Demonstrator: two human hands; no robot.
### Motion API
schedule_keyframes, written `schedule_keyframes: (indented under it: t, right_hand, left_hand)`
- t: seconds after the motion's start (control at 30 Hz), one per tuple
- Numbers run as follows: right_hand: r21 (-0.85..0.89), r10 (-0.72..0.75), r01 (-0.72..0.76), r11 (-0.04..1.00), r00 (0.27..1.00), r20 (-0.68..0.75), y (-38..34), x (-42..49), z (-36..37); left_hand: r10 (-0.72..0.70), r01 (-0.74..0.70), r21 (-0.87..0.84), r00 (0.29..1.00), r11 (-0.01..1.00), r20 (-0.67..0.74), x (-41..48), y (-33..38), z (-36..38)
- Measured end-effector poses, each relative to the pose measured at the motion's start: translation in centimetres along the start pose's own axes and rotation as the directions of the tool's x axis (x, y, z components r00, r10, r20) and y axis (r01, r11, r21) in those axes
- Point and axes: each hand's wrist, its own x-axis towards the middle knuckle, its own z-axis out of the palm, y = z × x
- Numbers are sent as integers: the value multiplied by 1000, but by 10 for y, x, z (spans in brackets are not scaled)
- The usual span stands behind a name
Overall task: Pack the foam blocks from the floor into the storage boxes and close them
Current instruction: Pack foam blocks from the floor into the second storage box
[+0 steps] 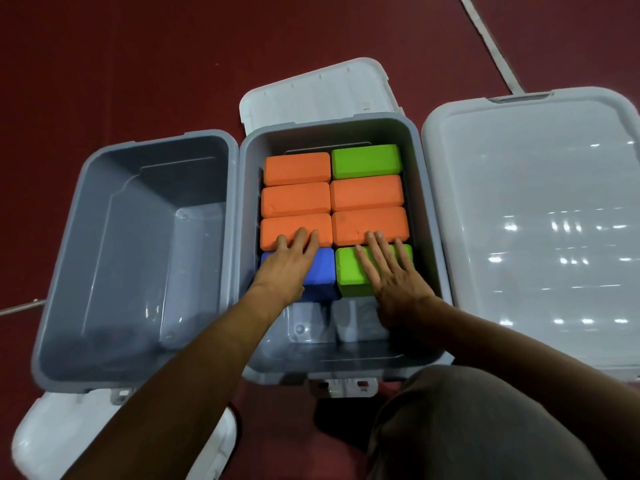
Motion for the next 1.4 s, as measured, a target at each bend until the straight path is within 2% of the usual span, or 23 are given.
schedule_keyframes:
  t: [0.17, 0.23, 0.3, 0.37, 0.43, 0.6, 0.77, 1.07, 1.2, 1.3, 1.4]
  right_hand:
    - [-7, -45, 46, 999, 994, 99, 6, 4, -10]
    - [-4, -48, 49, 999, 989, 142, 5, 7, -17]
    - [12, -48, 46, 999, 980, 193, 6, 10, -26]
    - [43, -61, 52, 998, 971, 232, 11, 12, -36]
    - [76, -75, 59, 995, 970, 233, 18, 11, -46]
    - [76, -50, 34, 997, 973, 227, 40, -1, -80]
    - [88, 0, -17, 996, 981, 194, 72, -16, -107]
    - [50, 183, -195, 980, 965, 186, 132, -101, -128]
    - [107, 381, -407, 907, 903, 200, 164, -160, -147]
    - [255, 546, -583, 772, 812, 204, 181, -203, -162]
    - [319, 651, -680, 660, 730, 209, 193, -254, -172]
  left_hand:
    - [22, -26, 188, 999, 982, 24, -1, 13, -15]
    - [-6, -7, 174, 997, 985, 73, 1, 19, -18]
    - [-96, 102, -26, 981, 994, 168, 5, 24, -18]
    - [-160, 253, -266, 931, 930, 327, 9, 29, -25]
    - [-160, 304, -340, 906, 890, 392, 12, 32, -33]
    - [-88, 186, -302, 946, 935, 313, 18, 32, -71]
    - [5, 45, -315, 988, 948, 155, 35, 54, -114]
    - [163, -142, -379, 986, 914, 23, 35, 121, -176]
    - [232, -237, -349, 971, 907, -57, 31, 161, -223]
    - [297, -321, -327, 947, 889, -124, 22, 197, -258]
    - [378, -416, -274, 907, 867, -185, 6, 239, -289]
